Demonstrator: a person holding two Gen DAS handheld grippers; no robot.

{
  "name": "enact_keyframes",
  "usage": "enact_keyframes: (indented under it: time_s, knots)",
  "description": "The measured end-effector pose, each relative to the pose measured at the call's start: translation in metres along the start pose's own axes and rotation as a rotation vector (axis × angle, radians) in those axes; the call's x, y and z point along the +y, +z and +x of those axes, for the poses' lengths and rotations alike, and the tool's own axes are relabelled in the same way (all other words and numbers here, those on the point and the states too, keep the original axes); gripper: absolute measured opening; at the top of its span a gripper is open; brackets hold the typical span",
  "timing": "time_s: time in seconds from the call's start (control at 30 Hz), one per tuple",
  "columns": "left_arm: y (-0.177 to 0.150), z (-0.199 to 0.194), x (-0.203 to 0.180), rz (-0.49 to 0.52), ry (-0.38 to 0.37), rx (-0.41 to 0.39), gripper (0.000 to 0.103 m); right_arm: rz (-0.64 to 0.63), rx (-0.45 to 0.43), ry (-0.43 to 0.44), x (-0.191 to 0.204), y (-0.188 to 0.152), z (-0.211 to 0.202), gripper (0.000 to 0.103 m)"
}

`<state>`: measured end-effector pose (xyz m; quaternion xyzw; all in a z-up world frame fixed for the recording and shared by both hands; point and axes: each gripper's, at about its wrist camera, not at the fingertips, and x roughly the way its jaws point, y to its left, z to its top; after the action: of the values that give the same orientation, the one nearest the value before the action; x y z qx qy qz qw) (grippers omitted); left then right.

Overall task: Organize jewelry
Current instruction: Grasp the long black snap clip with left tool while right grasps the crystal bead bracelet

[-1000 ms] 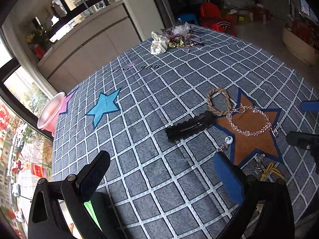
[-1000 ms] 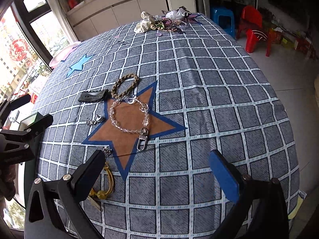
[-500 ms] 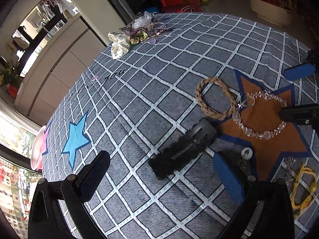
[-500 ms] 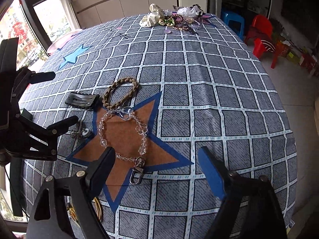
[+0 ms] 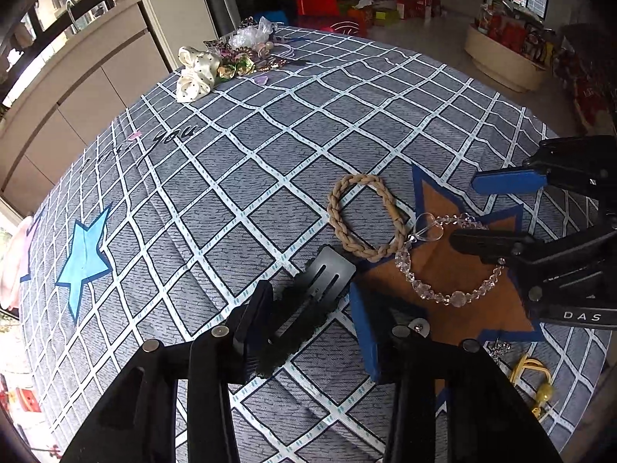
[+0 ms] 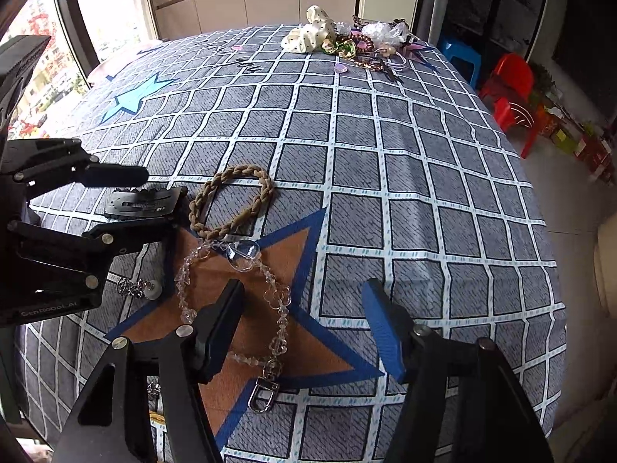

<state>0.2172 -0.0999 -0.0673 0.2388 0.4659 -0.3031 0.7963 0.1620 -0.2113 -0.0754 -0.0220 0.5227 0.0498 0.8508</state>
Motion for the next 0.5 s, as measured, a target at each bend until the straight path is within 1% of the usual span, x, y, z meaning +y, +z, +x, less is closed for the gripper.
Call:
enact_keyframes:
  time_s: [0.03, 0.07, 0.1, 0.13, 0.2, 0.27, 0.37, 0.43, 0.5]
  knots:
    - [0.000, -0.002, -0.003, -0.001, -0.012, 0.004, 0.030, -0.005, -0.002, 0.002, 0.002, 0.000, -0.001, 0.045]
    - [0.000, -0.003, -0.005, -0.005, -0.005, 0.013, 0.026, -0.009, -0.003, 0.007, 0.003, 0.000, -0.002, 0.033]
    - [0.000, -0.004, -0.007, -0.011, 0.001, 0.023, 0.023, -0.012, -0.003, 0.012, 0.005, -0.001, -0.002, 0.017]
    - [0.000, -0.006, -0.008, -0.020, 0.005, 0.028, 0.019, -0.011, -0.005, 0.010, 0.007, -0.001, -0.003, 0.014]
    - [-0.002, -0.010, -0.008, -0.051, 0.004, 0.036, 0.008, -0.006, -0.011, 0.006, 0.009, -0.003, -0.004, 0.014]
    - [-0.006, -0.014, -0.005, -0.090, -0.002, 0.038, 0.008, 0.019, -0.019, 0.029, 0.007, -0.007, -0.008, 0.015]
    - [-0.013, -0.020, -0.003, -0.123, 0.016, 0.025, 0.008, 0.044, -0.039, 0.040, 0.004, -0.013, -0.019, 0.015]
    - [-0.016, -0.025, -0.001, -0.144, 0.060, 0.012, 0.008, 0.048, -0.050, 0.044, 0.002, -0.016, -0.026, 0.015]
    - [-0.018, -0.036, 0.002, -0.156, 0.100, -0.035, 0.008, 0.047, -0.059, 0.046, 0.000, -0.019, -0.033, 0.015]
